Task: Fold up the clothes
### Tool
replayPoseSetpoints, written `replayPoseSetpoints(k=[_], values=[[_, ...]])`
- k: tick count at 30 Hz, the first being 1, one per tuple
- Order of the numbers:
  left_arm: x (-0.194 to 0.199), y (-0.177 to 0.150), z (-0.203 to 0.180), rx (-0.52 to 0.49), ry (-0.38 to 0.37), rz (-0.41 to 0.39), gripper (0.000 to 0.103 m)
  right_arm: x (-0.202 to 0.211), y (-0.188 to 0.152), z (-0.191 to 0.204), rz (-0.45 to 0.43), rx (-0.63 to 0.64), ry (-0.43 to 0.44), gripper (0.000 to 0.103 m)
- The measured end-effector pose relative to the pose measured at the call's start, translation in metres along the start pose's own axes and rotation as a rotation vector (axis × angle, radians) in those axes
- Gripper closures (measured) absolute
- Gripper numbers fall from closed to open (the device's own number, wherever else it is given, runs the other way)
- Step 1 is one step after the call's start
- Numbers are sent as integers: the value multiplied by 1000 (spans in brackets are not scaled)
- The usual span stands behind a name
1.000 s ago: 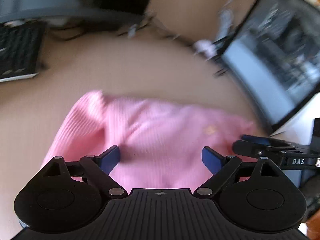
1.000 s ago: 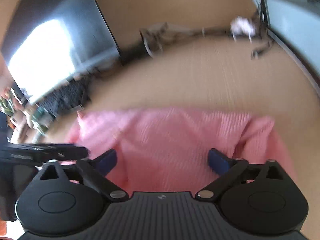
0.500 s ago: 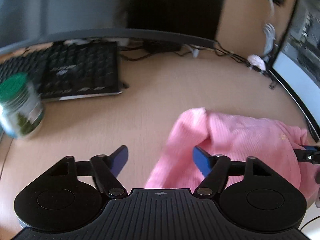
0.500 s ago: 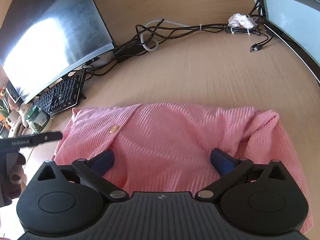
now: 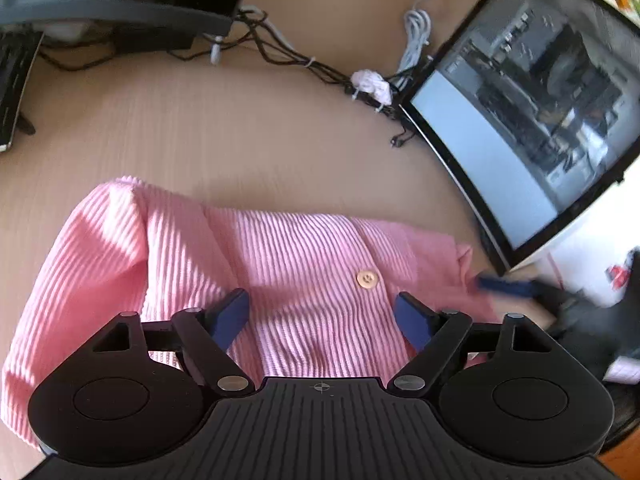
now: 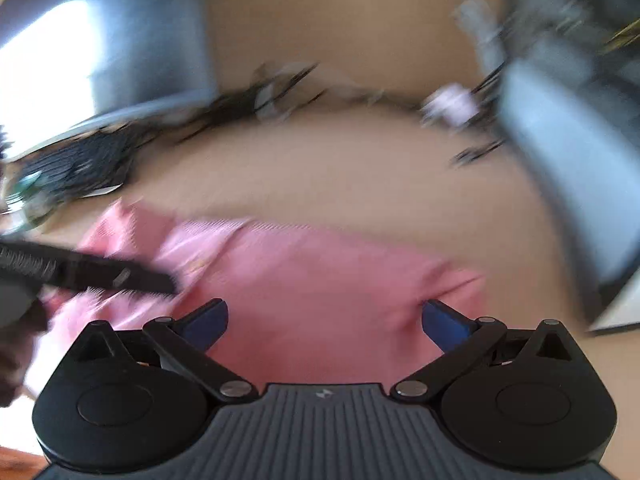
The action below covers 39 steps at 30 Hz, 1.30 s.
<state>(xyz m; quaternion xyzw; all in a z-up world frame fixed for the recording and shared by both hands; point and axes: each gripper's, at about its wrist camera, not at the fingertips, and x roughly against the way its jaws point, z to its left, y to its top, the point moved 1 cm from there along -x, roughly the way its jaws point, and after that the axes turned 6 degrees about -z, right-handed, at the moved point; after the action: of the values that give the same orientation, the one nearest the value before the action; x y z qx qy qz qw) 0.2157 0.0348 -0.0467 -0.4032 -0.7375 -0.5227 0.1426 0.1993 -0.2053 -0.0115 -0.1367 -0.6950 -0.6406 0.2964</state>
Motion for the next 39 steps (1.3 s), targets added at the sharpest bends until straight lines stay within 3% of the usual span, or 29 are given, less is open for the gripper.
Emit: replayPoseSetpoints(k=[2,3,5,10,13,25,34,39], values=[[-3,-1,-4,-33,13,-1,13,-5,-2,-6,-6,32,-118,0],[-5,-1,-4,-44,19,-1,12,-15,-5,-7,35,47,-141,0],[-6,-3,-9,-73,40,0,11,-29,-14,-5,93,74,-135,0],[4,-7,-30,-197,135,1,9,-30,-24,7,50,141,-162,0],[12,-10,-40,-219,154,10,8,-33,-23,6,68,105,-152,0],[-6,-11,-15,-52,58,76,5,-37,-18,11,114,89,-175,0],[-33,10,-12,-94,54,59,0,-31,-22,11,110,61,-135,0],[-30,22,-7,-40,24,56,0,-20,-12,8,81,85,-117,0]])
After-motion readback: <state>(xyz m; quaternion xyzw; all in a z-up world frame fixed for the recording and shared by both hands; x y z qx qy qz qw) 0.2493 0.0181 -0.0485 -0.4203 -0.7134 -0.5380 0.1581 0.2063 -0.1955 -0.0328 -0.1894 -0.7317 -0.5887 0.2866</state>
